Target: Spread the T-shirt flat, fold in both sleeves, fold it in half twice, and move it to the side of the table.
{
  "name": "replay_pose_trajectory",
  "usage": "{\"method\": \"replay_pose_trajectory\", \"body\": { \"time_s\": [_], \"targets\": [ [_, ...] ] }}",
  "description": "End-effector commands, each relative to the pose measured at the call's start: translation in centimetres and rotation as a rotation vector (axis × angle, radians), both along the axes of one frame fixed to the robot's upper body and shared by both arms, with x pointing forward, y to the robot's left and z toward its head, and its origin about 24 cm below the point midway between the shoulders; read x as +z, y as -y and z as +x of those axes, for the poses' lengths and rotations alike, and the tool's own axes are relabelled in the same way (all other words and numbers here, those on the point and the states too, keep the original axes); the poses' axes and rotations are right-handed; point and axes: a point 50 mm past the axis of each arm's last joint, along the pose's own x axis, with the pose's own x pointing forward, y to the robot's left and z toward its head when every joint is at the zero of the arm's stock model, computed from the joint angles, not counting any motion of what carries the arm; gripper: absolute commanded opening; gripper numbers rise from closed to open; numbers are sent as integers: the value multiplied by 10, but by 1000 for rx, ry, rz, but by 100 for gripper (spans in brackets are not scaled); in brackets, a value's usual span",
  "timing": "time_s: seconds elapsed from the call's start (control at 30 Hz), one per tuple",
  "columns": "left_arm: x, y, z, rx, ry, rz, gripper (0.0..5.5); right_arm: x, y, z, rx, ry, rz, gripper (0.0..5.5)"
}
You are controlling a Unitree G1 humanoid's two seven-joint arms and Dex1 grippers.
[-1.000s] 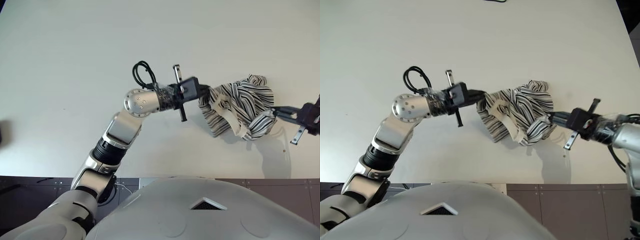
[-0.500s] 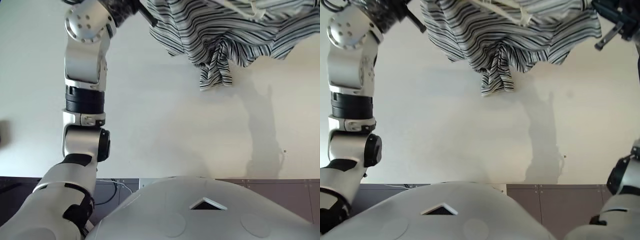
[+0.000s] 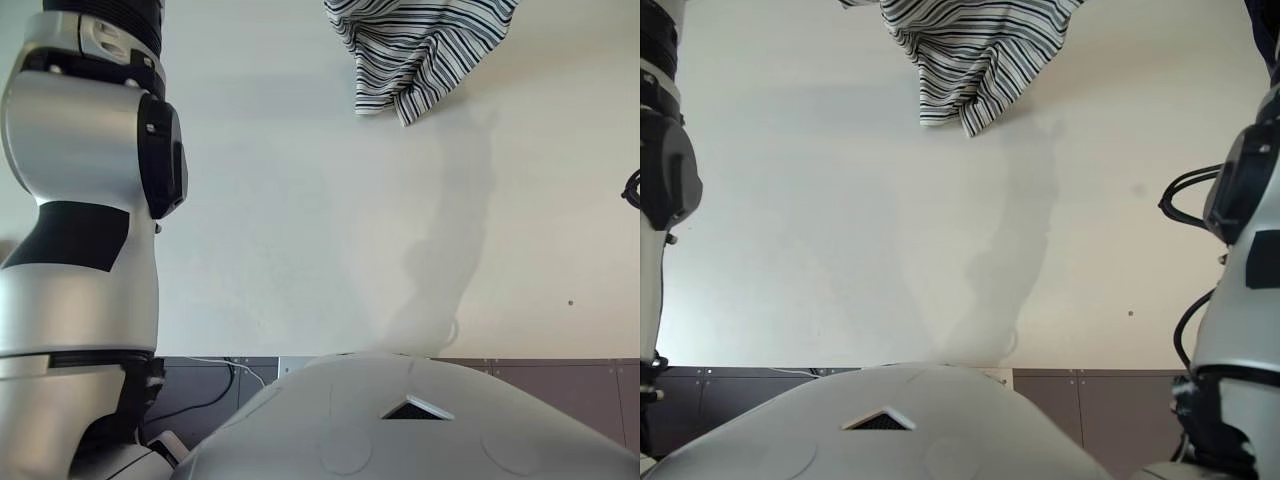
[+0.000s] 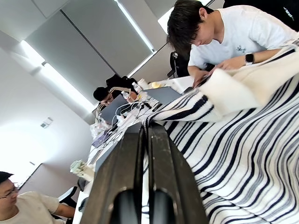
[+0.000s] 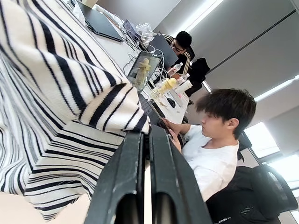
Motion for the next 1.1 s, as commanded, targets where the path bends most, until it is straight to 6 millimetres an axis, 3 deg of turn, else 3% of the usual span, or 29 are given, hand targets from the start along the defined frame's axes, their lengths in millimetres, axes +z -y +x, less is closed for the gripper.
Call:
{"method": "replay_pose_trajectory", "body": {
  "time_s": [0.03,0.23,0.3,0.4,0.47,0.53,0.6,0.7,0.8,0.93,1.1],
  "targets": [
    [30,-1,0,86,78,141,13,27,-6,5,-96,94,-57,10],
    [50,0,-1,160,190,303,13,58,-10,4,-177,259,-100,10],
    [65,-1,-5,174,272,314,13,67,-15,2,-150,310,-113,10],
    [75,-3,-11,91,325,309,13,64,-18,-2,-27,281,-137,10],
    [64,-1,-17,-93,293,320,13,54,-10,-11,113,218,-158,10],
    [36,1,-23,-315,209,321,13,38,3,-25,262,147,-150,10],
    [-5,-4,-37,-556,105,305,13,14,13,-47,418,70,-145,10],
    [-53,-26,-77,-767,0,244,13,-29,16,-111,590,-107,-112,10],
    [-71,-34,-113,-831,-89,112,13,-49,24,-159,597,-278,-52,10],
    [-83,-31,-152,-914,-215,47,13,-59,40,-181,531,-419,9,10],
    [-103,-25,-192,-1055,-446,75,13,-90,35,-215,558,-660,6,10]
  ]
}}
